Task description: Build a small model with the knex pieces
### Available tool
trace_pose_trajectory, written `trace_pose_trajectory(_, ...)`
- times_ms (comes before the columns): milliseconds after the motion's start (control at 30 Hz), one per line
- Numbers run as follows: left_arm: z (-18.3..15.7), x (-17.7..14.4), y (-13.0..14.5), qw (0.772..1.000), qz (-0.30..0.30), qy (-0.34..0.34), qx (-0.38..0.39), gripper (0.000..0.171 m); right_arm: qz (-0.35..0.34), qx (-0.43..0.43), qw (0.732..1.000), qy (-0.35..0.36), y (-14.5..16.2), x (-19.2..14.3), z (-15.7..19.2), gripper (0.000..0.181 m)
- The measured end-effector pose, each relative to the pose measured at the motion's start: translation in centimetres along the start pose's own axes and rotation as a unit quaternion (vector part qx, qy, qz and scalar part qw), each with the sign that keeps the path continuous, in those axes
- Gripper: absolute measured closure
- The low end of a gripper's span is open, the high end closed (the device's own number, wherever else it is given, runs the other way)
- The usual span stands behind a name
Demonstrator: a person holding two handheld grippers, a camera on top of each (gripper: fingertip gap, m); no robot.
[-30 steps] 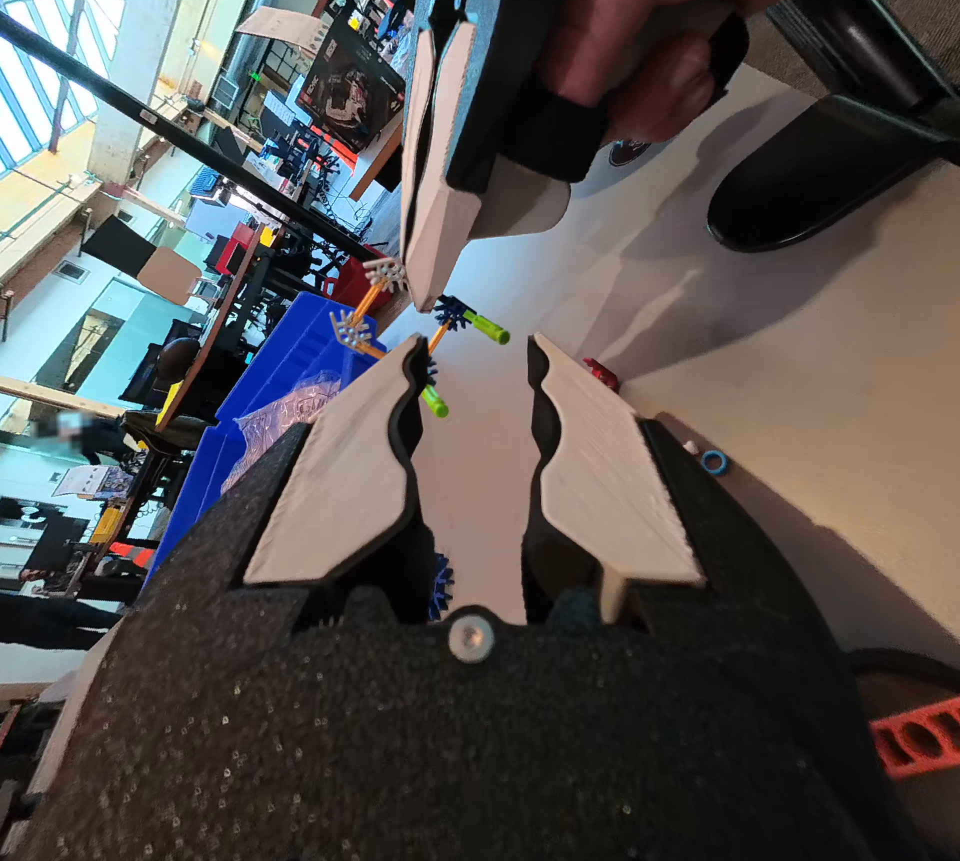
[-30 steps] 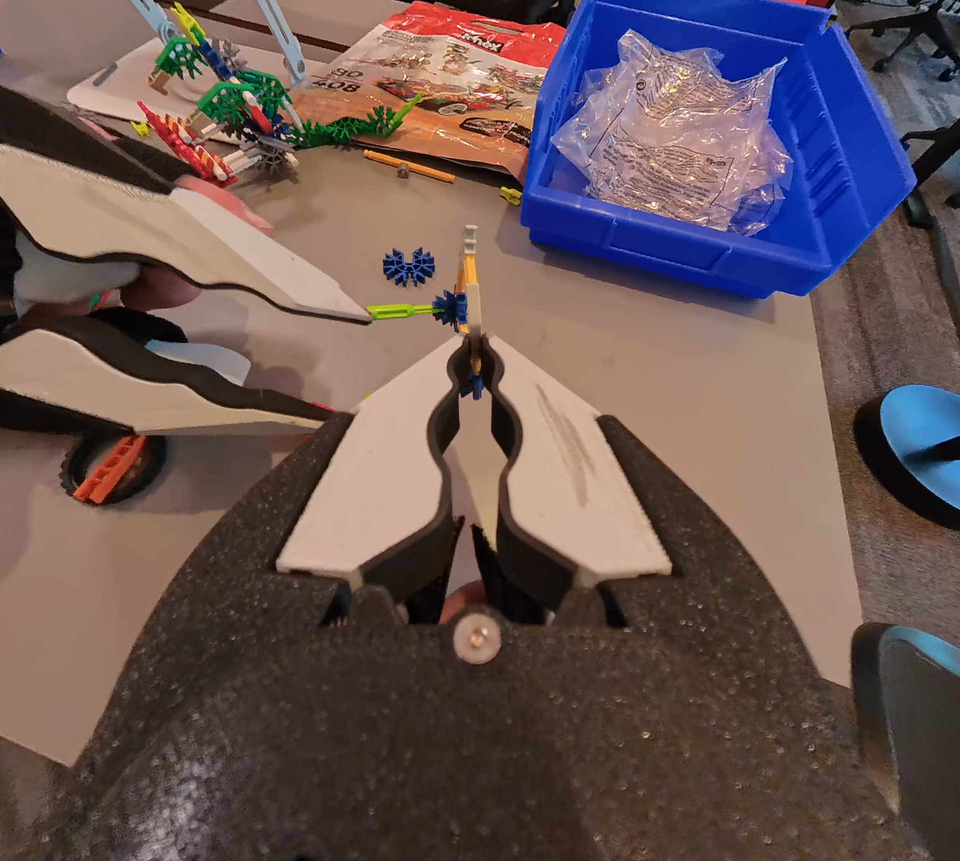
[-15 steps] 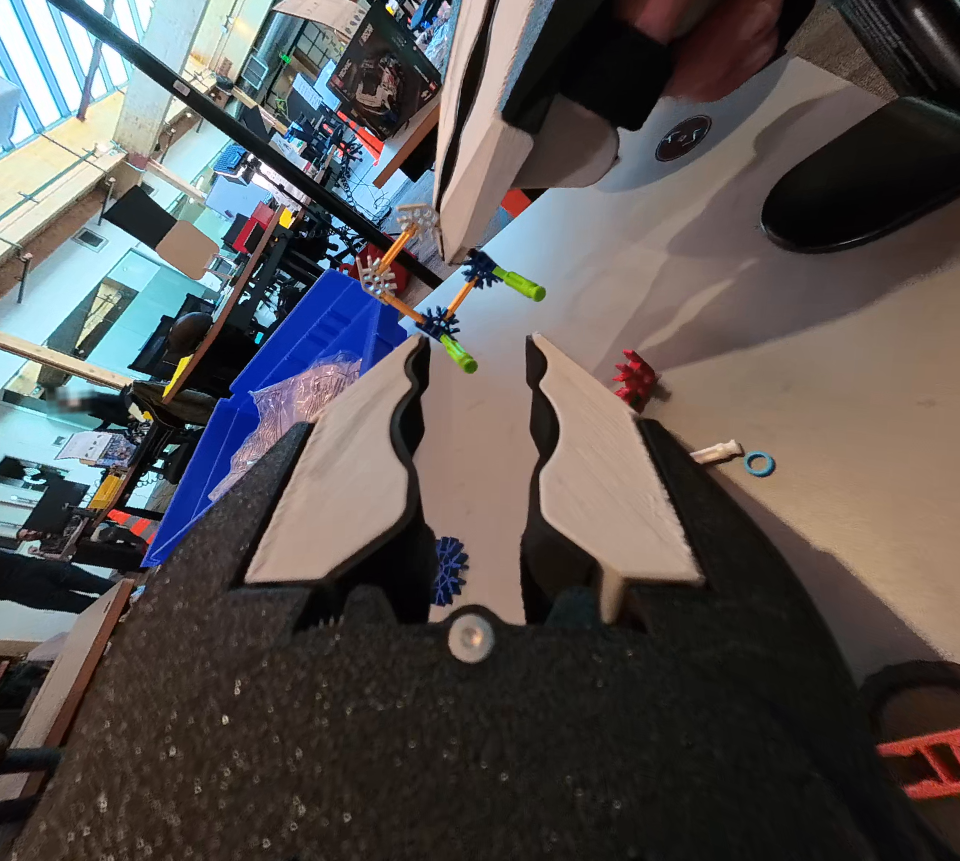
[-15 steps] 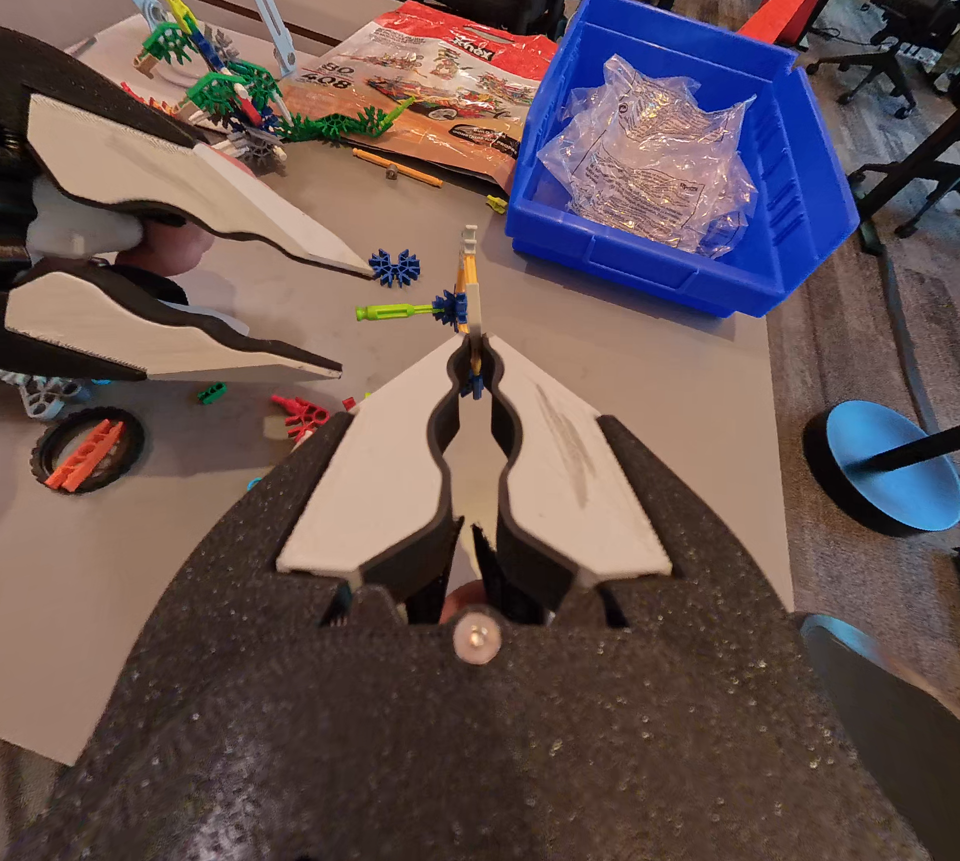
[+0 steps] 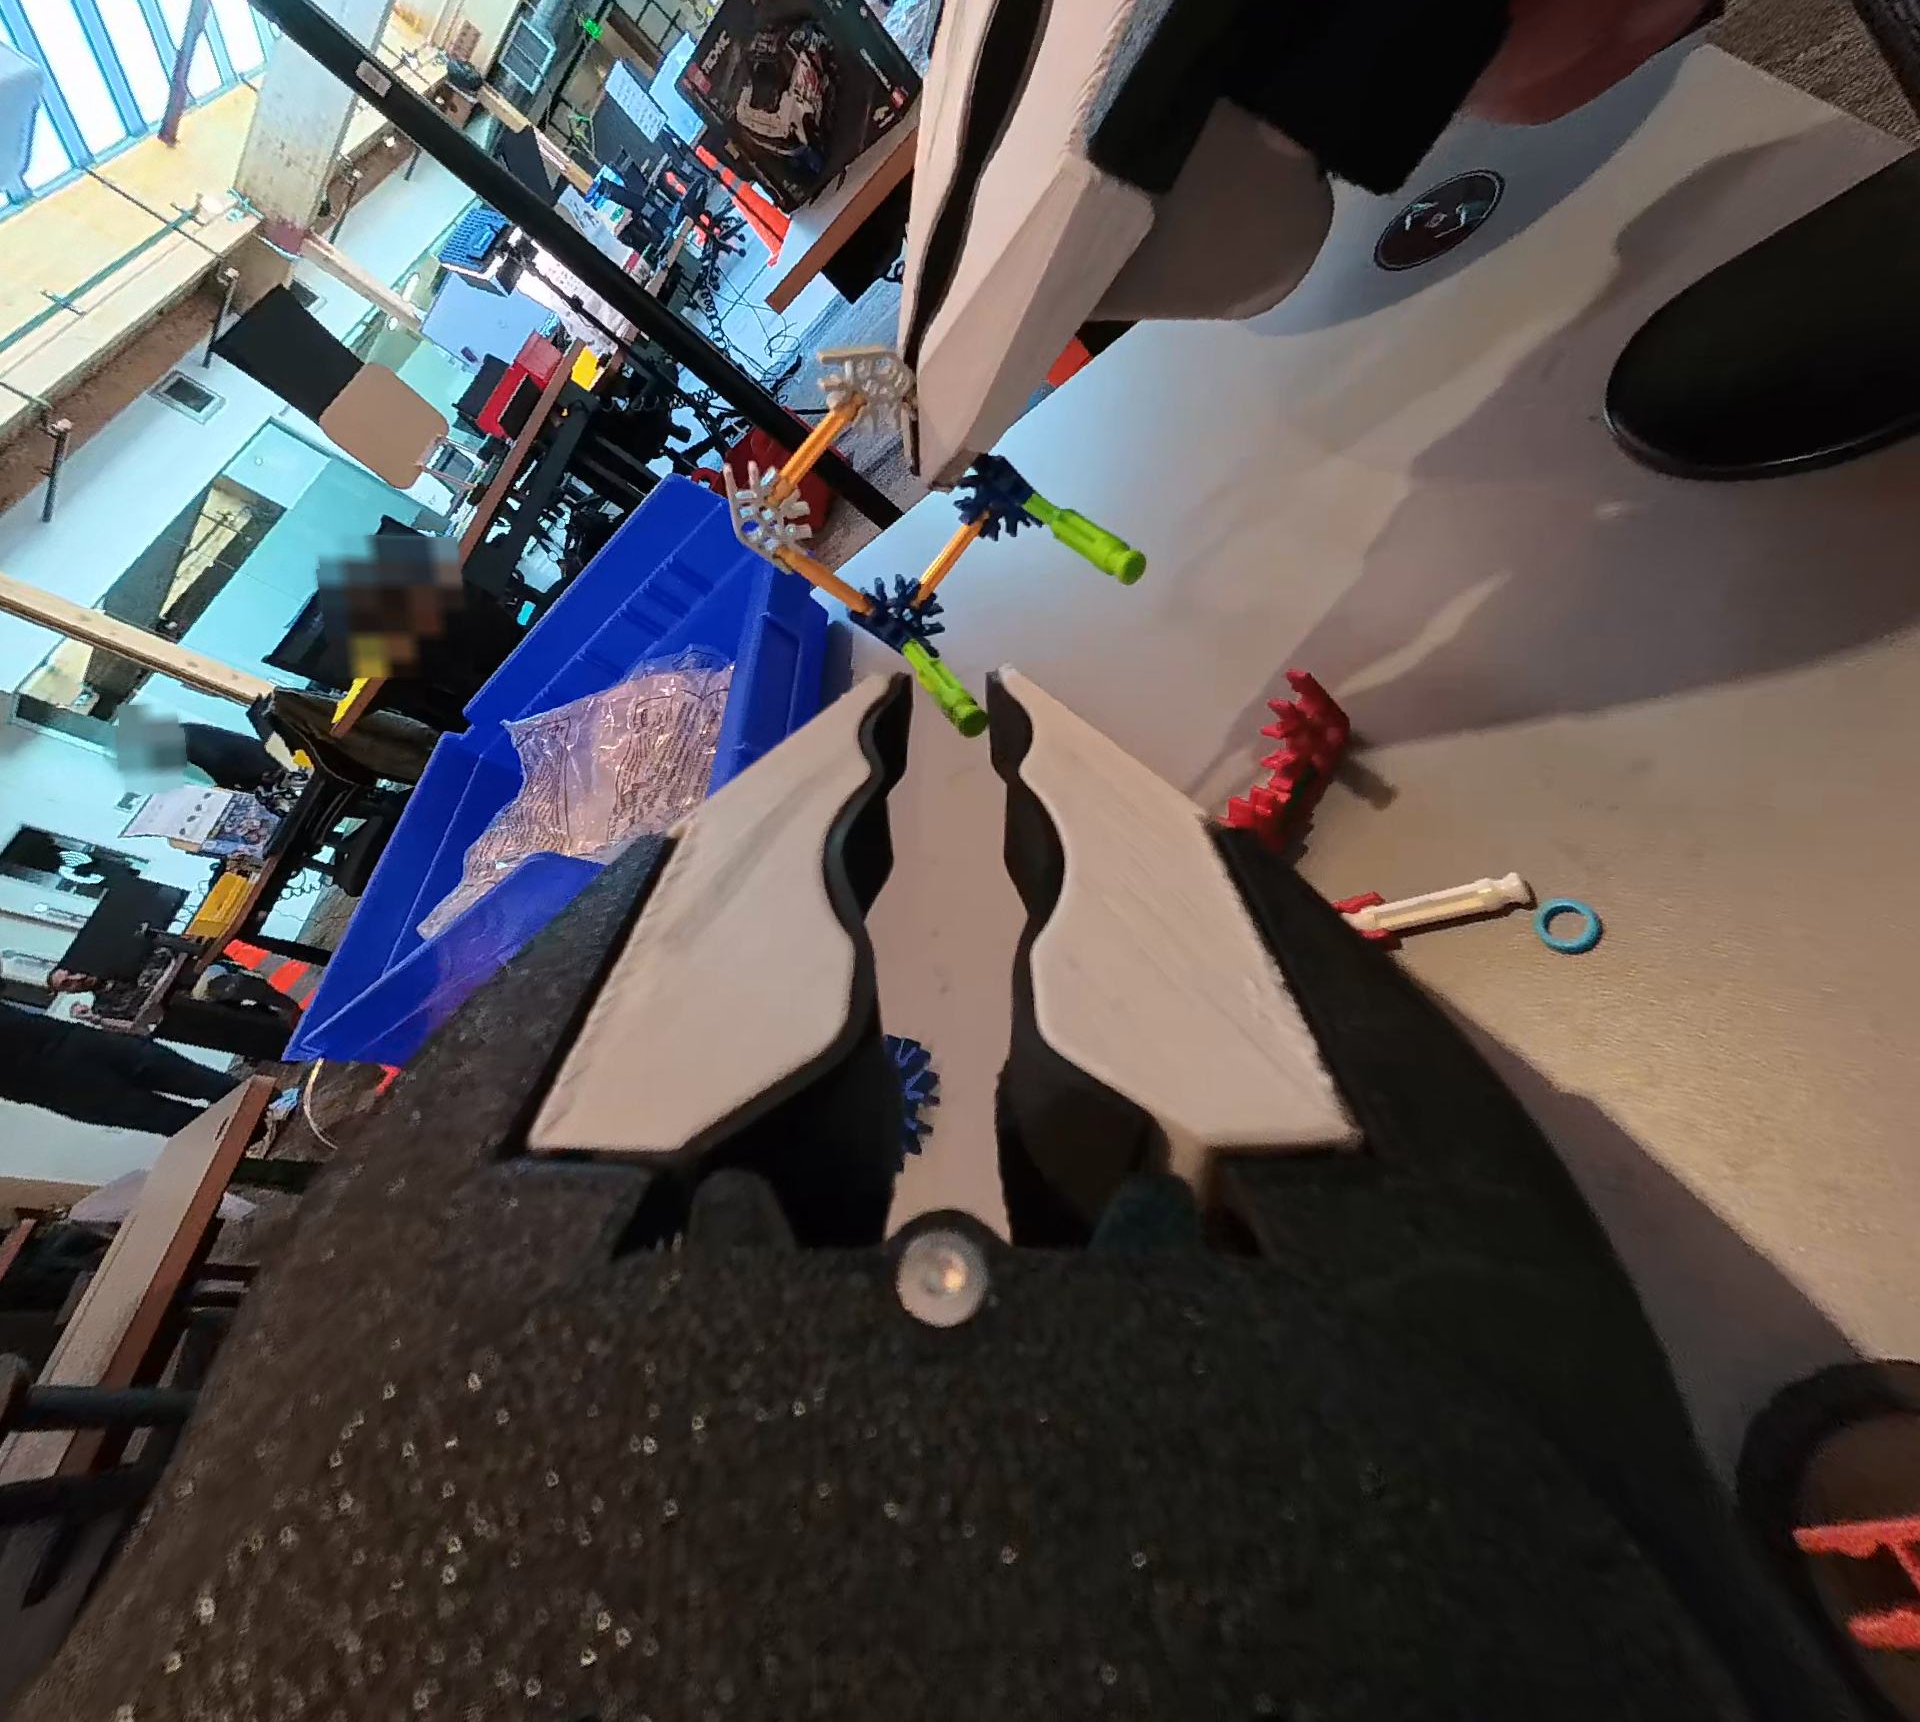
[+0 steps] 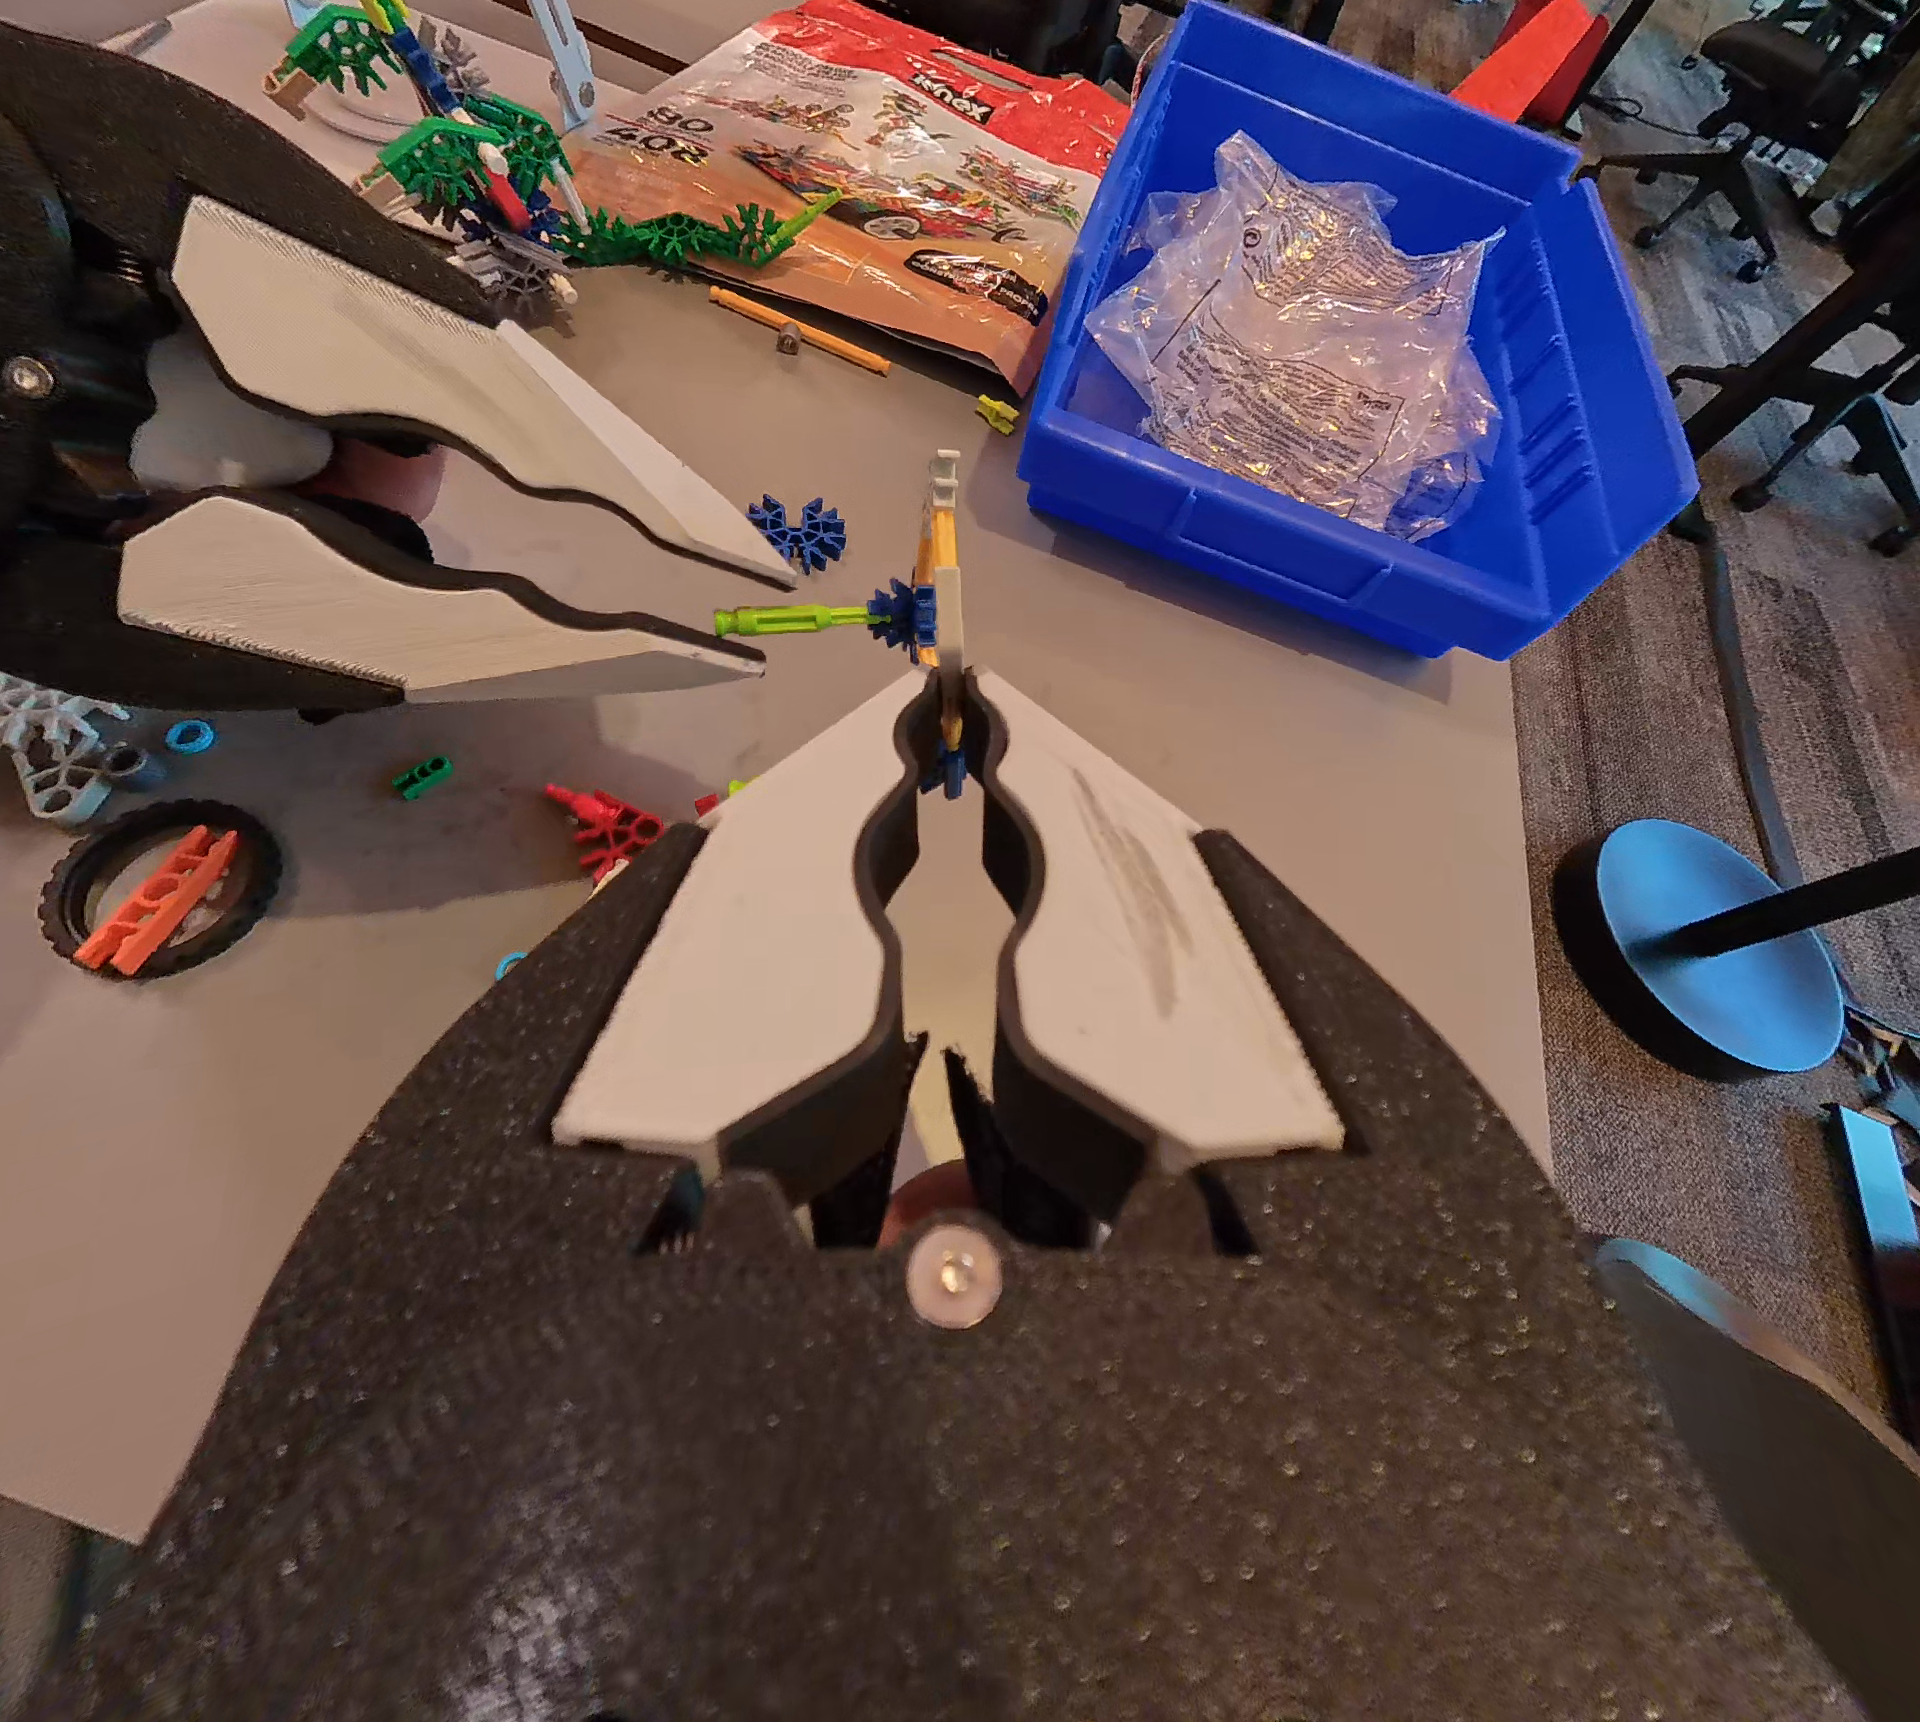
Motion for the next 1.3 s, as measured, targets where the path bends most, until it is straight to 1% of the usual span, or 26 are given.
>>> trace_pose_trajectory(100,0.0,0.0,0.0,1.000,0.001,-0.002,0.003,0.164,-0.002,0.002,1.000,0.000,-0.1,0.0,0.0,0.179)
trace_pose_trajectory(333,0.3,0.1,0.3,1.000,0.006,-0.005,-0.006,0.168,-0.008,0.010,1.000,-0.014,-0.4,-0.3,0.6,0.178)
trace_pose_trajectory(633,1.0,-0.2,0.4,0.999,-0.013,0.014,-0.035,0.169,-0.024,0.049,0.996,-0.070,-1.1,-1.2,2.1,0.175)
trace_pose_trajectory(833,0.9,-0.6,0.0,0.997,-0.039,0.048,-0.041,0.169,-0.036,0.066,0.991,-0.108,-1.3,-2.2,3.0,0.173)
trace_pose_trajectory(900,0.9,-0.9,-0.3,0.996,-0.054,0.063,-0.046,0.169,-0.046,0.075,0.989,-0.122,-1.4,-2.8,3.1,0.170)
trace_pose_trajectory(967,1.0,-1.1,-0.6,0.993,-0.066,0.076,-0.057,0.169,-0.060,0.085,0.985,-0.138,-1.5,-3.4,3.2,0.161)
trace_pose_trajectory(1033,1.1,-1.4,-0.8,0.990,-0.081,0.091,-0.075,0.169,-0.075,0.095,0.981,-0.149,-1.7,-4.2,3.2,0.158)
trace_pose_trajectory(1200,1.5,-2.1,-1.3,0.977,-0.121,0.128,-0.124,0.169,-0.109,0.118,0.976,-0.150,-1.6,-6.0,2.4,0.151)
trace_pose_trajectory(1300,1.7,-2.7,-1.9,0.966,-0.148,0.155,-0.145,0.170,-0.135,0.142,0.969,-0.149,-1.6,-6.8,1.7,0.136)
Point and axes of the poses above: each gripper's, where its closed fingertips meet, x out along the fingers, y out of its underside, z = x × y across the jaws, the point moved 7 cm from there along -x, back along the fingers, and after that the axes turned 6 degrees about -x, right-handed, at the moved point
